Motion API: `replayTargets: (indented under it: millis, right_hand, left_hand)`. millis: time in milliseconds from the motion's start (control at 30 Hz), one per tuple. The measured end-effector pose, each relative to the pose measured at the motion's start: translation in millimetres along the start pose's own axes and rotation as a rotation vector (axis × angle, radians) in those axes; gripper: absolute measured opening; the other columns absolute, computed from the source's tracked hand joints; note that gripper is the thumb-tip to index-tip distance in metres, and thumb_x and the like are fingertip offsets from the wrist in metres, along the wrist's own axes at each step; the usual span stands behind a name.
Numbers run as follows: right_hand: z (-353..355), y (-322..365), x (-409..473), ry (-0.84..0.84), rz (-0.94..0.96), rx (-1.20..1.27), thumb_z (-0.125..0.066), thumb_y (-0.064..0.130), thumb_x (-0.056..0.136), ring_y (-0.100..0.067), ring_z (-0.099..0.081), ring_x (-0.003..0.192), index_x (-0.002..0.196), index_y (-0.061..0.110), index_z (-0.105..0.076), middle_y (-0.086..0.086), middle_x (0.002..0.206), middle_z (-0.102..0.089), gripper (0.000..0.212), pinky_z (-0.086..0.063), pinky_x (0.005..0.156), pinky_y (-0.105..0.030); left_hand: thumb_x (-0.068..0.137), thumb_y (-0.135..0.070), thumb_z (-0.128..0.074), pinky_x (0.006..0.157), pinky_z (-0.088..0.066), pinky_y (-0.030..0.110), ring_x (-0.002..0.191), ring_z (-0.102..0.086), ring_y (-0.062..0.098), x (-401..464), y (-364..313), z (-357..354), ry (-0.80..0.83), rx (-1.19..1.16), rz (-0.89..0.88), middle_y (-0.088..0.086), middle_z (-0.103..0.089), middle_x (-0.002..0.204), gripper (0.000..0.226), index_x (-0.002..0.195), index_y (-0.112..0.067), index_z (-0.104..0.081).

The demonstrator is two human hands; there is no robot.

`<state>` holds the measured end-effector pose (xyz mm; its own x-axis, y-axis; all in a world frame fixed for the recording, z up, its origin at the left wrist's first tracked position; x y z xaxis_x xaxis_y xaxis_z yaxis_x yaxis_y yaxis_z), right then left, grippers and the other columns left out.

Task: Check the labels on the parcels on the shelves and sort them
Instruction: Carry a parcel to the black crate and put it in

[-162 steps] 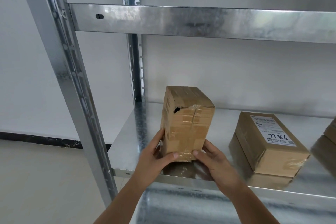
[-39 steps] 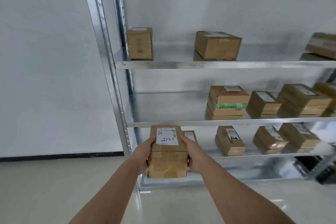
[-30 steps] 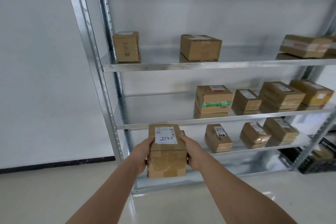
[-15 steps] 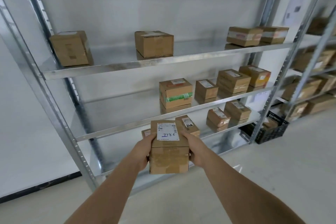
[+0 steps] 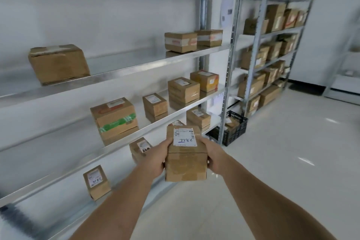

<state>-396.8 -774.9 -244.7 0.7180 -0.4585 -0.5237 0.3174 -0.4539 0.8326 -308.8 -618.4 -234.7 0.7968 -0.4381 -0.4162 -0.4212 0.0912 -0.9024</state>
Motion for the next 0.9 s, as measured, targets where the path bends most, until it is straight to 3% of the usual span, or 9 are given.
replayTargets:
  millis: [100,233,367,500,733,900]
  right_hand:
    - [63,31,20,-0.071,0.018,0.036,-0.061,0.039,0.099,-0.022,-0.067,0.092,0.111,0.016,-0.065,-0.006,0.106,-0.073,0.026,-0.056,0.090,-0.040]
    - [149,59,52,-0.127,0.040,0.090,-0.058,0.037,0.100,-0.022,-0.067,0.096,0.117,0.017,-0.065,-0.004,0.109,-0.073,0.027,-0.055,0.095,-0.042]
    - [210,79,70,-0.173,0.047,0.112,-0.056,0.038,0.100,-0.020,-0.067,0.096,0.119,0.017,-0.066,-0.003,0.109,-0.073,0.030,-0.055,0.086,-0.037]
    - [270,108,99,-0.238,0.052,0.120,-0.051,0.035,0.102,-0.017,-0.064,0.088,0.101,0.021,-0.066,0.000,0.098,-0.070,0.020,-0.051,0.083,-0.035]
    - [342,159,207,-0.261,0.011,0.087,-0.049,0.034,0.103,-0.018,-0.064,0.090,0.114,0.018,-0.066,-0.002,0.101,-0.071,0.027,-0.050,0.077,-0.034]
    - [392,221,293,-0.255,-0.007,0.100,-0.048,0.035,0.104,-0.019,-0.064,0.094,0.112,0.019,-0.066,-0.002,0.102,-0.070,0.026,-0.051,0.086,-0.037]
  left_hand:
    - [0.097,-0.045,-0.063,0.101,-0.054,0.042,0.104,-0.073,0.025,32,-9,-75,0.077,0.032,0.010,0.004,-0.079,0.102,0.033,0.108,-0.018,-0.078]
    - [0.095,-0.043,-0.068,0.073,-0.058,0.034,0.090,-0.075,0.021,79,-11,-172,0.147,0.049,-0.003,0.002,-0.080,0.094,0.034,0.117,-0.018,-0.070]
    - [0.100,-0.041,-0.061,0.082,-0.059,0.041,0.089,-0.075,0.025,111,-8,-246,0.208,0.106,0.046,0.005,-0.080,0.090,0.029,0.107,-0.016,-0.075]
    - [0.102,-0.041,-0.058,0.102,-0.054,0.047,0.103,-0.073,0.027,151,-6,-316,0.261,0.149,0.072,0.006,-0.079,0.100,0.031,0.112,-0.018,-0.076]
    - [0.096,-0.048,-0.063,0.103,-0.052,0.050,0.106,-0.073,0.028,267,-9,-402,0.227,0.138,0.119,0.006,-0.078,0.108,0.033,0.111,-0.022,-0.077]
    - [0.099,-0.045,-0.061,0.100,-0.055,0.049,0.102,-0.073,0.030,353,-36,-479,0.232,0.144,0.144,0.008,-0.079,0.100,0.032,0.106,-0.018,-0.077]
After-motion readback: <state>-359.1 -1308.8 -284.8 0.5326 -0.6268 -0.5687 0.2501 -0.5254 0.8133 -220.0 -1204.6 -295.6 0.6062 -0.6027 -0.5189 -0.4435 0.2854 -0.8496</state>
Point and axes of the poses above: each hand's wrist, its own x-axis towards the middle knuckle, its own z-axis out of the back of the hand, y = z × x, the point moved 6 cm from there along x, towards the middle knuckle
